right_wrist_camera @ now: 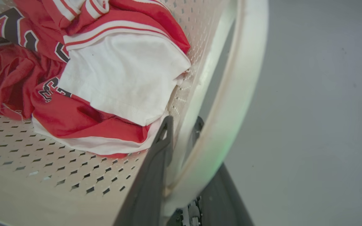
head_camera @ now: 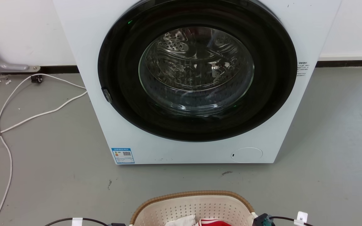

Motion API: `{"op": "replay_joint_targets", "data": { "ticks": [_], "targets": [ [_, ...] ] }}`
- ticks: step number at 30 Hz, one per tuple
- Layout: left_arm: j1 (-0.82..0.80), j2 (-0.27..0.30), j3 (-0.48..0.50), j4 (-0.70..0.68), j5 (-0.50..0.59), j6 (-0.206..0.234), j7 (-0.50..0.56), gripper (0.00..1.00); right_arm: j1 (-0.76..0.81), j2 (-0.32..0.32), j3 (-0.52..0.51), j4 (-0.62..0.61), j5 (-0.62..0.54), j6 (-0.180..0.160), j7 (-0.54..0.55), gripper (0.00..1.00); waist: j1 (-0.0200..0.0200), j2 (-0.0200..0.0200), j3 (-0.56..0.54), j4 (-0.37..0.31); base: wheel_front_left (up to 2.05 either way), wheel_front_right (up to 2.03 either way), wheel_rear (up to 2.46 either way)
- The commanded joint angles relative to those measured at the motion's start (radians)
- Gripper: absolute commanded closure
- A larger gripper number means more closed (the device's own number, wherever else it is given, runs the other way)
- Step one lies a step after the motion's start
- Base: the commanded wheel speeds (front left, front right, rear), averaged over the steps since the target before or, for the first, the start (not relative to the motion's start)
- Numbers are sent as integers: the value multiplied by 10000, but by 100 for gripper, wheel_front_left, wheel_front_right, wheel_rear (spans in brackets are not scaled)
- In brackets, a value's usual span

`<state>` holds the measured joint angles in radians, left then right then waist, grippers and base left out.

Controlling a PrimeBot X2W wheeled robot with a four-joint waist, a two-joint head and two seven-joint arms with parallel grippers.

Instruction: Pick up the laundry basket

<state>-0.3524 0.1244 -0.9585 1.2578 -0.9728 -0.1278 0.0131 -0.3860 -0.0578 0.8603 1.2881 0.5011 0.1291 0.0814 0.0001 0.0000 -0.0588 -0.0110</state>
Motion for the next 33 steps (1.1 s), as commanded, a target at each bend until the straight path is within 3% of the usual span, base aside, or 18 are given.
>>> {"op": "replay_joint_targets", "data": {
  "ticks": [1,33],
  "targets": [
    [-230,-9,-29,-52,-8,-42,-113,100,-53,12,104,0,-35,28,45,100,-1,0,3,-3,0,0,0],
    [-342,-2,-564,49,-536,-42,-204,100,-92,-37,471,0,280,28,107,100,-1,0,16,-30,0,0,0]
  ]
}}
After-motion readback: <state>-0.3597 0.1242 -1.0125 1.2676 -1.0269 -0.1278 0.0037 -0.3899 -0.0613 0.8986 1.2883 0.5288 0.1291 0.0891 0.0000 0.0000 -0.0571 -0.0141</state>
